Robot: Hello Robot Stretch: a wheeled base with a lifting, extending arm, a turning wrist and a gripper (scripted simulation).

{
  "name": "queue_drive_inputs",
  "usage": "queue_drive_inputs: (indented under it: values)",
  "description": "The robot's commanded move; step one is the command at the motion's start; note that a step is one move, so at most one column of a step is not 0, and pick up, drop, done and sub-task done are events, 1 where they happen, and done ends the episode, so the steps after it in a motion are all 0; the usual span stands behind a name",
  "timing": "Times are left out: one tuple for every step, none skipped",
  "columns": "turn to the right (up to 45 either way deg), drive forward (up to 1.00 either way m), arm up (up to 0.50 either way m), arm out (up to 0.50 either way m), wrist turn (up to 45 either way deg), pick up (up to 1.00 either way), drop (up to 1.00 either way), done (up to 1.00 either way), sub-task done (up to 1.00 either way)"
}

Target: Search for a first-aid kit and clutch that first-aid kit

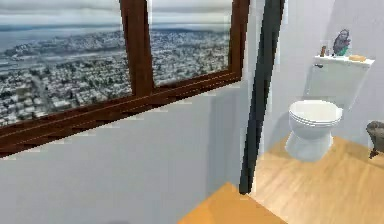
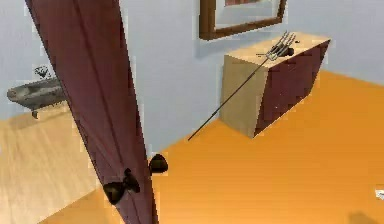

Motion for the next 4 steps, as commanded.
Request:
queue_drive_inputs:
  values:
    - [30.0, 0.0, 0.0, 0.0, 0.0, 0.0, 0.0, 0.0, 0.0]
    - [0.0, 0.3, 0.0, 0.0, 0.0, 0.0, 0.0, 0.0, 0.0]
    - [15.0, 0.0, 0.0, 0.0, 0.0, 0.0, 0.0, 0.0, 0.0]
    - [0.0, 0.3, 0.0, 0.0, 0.0, 0.0, 0.0, 0.0, 0.0]
